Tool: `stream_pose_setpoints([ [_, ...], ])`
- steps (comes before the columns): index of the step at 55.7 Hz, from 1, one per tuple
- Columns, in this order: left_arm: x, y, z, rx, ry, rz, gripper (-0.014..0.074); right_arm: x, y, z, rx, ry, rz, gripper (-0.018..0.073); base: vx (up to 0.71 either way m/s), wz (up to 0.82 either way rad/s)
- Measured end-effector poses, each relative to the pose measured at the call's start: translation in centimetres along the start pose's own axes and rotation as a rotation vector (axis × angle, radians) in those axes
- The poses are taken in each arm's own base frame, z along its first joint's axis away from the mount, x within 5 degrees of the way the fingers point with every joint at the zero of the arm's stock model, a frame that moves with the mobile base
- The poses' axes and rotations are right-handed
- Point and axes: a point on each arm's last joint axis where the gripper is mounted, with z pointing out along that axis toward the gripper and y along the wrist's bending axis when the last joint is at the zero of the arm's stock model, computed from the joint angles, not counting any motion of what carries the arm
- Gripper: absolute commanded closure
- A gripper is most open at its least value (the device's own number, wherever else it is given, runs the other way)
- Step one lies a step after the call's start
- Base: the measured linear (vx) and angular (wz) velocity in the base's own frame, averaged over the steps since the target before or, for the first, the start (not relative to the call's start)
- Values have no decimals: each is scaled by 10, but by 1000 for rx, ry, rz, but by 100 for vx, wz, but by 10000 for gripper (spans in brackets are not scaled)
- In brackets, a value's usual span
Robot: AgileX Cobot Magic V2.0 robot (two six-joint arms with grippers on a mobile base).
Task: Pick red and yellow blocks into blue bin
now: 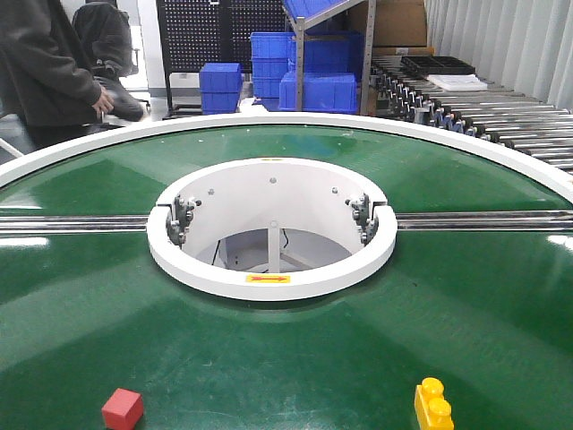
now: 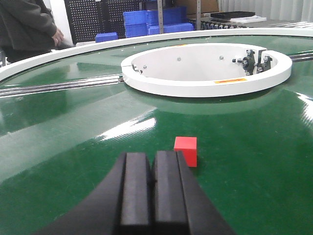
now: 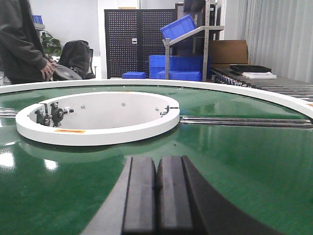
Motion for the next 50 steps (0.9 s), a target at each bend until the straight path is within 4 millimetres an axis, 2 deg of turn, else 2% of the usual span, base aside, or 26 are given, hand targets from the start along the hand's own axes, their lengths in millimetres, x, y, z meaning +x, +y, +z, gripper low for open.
stream_pose_setpoints([
  [41, 0, 0, 0, 0, -2, 0, 594, 0, 0, 0, 0, 0, 0, 569, 0, 0],
  [50, -10, 2, -1, -19, -116, -40, 594, -6, 1, 0, -6, -70, 0, 569, 0, 0],
])
